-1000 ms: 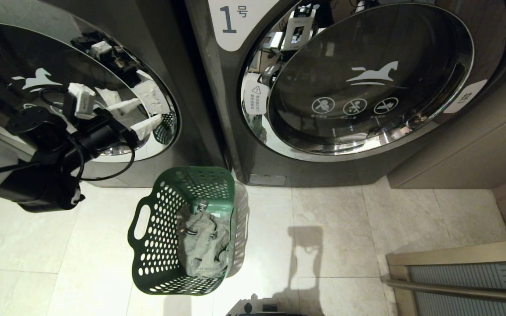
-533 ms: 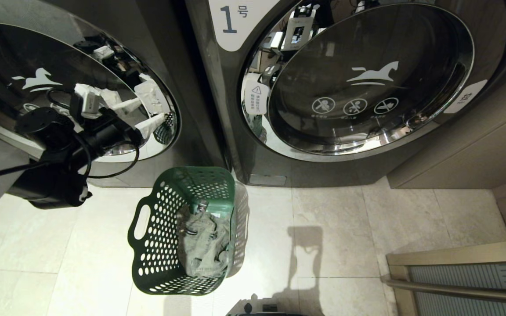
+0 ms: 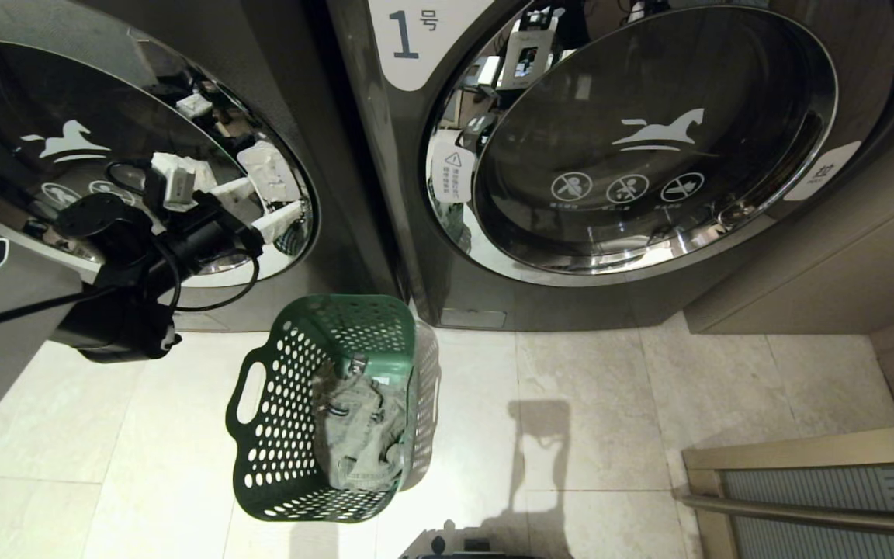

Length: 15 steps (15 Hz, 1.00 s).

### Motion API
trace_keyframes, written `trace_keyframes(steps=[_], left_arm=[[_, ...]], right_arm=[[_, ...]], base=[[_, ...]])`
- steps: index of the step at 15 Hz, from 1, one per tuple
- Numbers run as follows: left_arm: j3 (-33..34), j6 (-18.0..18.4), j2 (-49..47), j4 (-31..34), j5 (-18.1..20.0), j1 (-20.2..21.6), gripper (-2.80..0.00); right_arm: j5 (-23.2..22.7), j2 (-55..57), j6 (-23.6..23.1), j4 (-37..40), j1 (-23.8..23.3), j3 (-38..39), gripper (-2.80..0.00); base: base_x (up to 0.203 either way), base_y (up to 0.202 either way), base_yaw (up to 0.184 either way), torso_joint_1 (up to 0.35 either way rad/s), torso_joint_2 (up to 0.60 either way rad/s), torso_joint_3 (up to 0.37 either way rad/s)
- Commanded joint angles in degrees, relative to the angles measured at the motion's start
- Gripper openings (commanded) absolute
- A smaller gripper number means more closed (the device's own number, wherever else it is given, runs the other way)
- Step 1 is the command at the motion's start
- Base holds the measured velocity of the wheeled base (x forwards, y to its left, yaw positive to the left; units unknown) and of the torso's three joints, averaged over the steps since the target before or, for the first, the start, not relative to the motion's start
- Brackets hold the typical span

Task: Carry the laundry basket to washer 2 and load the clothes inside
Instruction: Open the lid of the washing machine

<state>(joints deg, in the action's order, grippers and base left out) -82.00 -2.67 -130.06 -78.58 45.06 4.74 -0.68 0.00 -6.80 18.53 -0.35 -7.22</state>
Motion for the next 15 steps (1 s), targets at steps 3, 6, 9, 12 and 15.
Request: trace_keyframes(steps=[3, 6, 9, 12, 15], left_arm=[[-3.4, -0.3, -2.2, -0.4, 0.5, 0.0, 0.0], [-3.5, -1.7, -2.8, -0.6, 0.8, -0.1, 0.0], [-4.0, -1.8, -3.1, -1.5, 1.0, -0.1, 0.0], [-3.9, -5.3, -3.4, -6.0, 1.2, -1.0, 0.0], [-3.8, -9.6, -4.2, -9.1, 1.2, -2.7, 0.0]], right_arm=[[0.0, 0.1, -0.1, 0.1, 0.0, 0.0, -2.8], [0.0, 0.1, -0.1, 0.1, 0.0, 0.0, -2.8], [0.0, 0.1, -0.1, 0.1, 0.0, 0.0, -2.8], [0.0, 0.1, -0.1, 0.1, 0.0, 0.0, -2.8], [0.0, 0.1, -0.1, 0.1, 0.0, 0.0, -2.8]], base=[[0.0, 0.0, 0.0, 0.0, 0.0, 0.0], [0.0, 0.0, 0.0, 0.0, 0.0, 0.0], [0.0, 0.0, 0.0, 0.0, 0.0, 0.0], [0.0, 0.0, 0.0, 0.0, 0.0, 0.0], [0.0, 0.0, 0.0, 0.0, 0.0, 0.0]])
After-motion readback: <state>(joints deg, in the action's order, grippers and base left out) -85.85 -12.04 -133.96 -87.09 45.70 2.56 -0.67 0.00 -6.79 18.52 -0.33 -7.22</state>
